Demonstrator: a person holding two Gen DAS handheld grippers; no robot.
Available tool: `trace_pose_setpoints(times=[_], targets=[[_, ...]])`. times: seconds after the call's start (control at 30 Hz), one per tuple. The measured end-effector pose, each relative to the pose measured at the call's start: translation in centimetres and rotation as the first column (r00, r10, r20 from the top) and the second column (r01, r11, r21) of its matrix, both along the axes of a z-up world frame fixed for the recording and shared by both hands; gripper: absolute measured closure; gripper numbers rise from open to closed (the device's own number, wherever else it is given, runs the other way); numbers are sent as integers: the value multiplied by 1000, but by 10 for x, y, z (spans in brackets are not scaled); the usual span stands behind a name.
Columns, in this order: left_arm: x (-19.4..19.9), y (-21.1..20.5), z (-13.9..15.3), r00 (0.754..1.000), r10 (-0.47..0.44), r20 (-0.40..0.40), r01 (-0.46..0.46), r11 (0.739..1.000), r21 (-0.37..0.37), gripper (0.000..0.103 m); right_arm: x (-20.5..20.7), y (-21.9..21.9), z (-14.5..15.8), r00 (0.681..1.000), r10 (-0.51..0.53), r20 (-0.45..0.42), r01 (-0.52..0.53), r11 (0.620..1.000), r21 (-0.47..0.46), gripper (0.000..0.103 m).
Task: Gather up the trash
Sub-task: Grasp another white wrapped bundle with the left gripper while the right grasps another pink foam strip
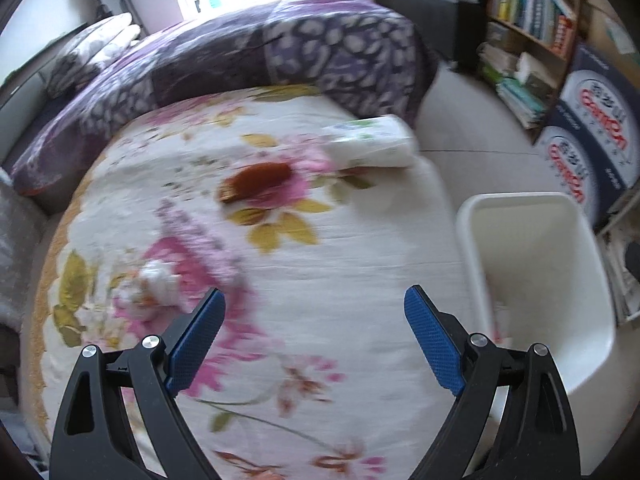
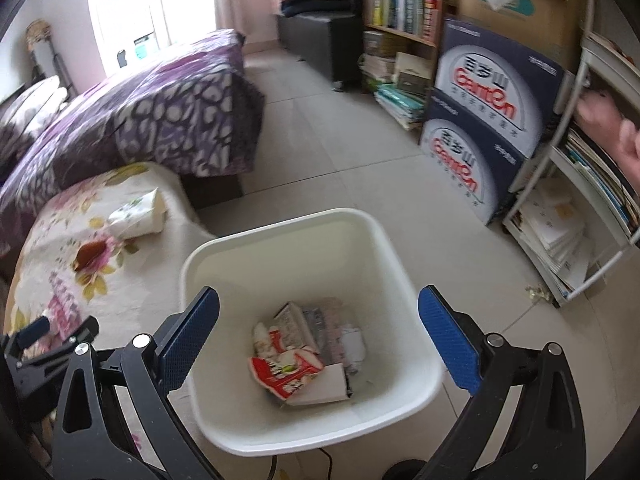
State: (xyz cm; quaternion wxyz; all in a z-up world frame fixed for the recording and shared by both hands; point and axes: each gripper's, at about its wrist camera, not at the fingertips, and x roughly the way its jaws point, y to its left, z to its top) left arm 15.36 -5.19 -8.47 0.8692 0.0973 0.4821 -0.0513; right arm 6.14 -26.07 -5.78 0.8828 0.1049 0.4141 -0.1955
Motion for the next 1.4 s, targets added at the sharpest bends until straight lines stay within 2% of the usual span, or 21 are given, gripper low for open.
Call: trace_pose_setpoints(times=[0.27,0.4,0.5,0.6,0.7,0.8,0.83,1.0,1.17,1.23,1.3,1.4], targets=[[24,68,-17,995,86,-51,-81,993,89,15,21,35,-5,998,65,-6,-65,998,18,7],[37,99,-29,991,104,-86,-94,989,113,15,31,52,-8,995,101,5,-101,994,35,7],[45,119,-36,988,109,-113,-100,992,81,15,41,72,-11,986,165,19,-165,985,45,7],[49,129,-40,989,70,-132,-66,997,33,15,49,91,-16,975,222,20,-223,974,47,7],[48,129,-45,992,17,-128,-14,1000,28,15,60,113,-24,952,304,19,-305,950,71,7],[47,134,-47,993,1,-120,-4,1000,-28,38,71,136,-30,920,391,23,-391,917,76,7],[47,136,-47,993,-5,-118,-1,999,-47,52,75,145,-33,902,431,28,-432,897,92,7],[43,154,-45,995,13,-95,-18,998,-56,58,87,176,-46,838,544,32,-543,829,133,7],[40,191,-32,989,121,-88,-128,988,-86,59,102,211,-58,752,658,26,-654,741,150,7],[37,200,-29,987,137,-90,-145,985,-93,58,109,223,-62,720,693,28,-690,711,139,7],[34,206,-28,985,144,-94,-152,984,-92,58,119,234,-67,701,713,27,-710,693,126,7],[30,209,-27,986,139,-97,-148,985,-92,58,125,242,-72,699,714,30,-712,691,128,9]])
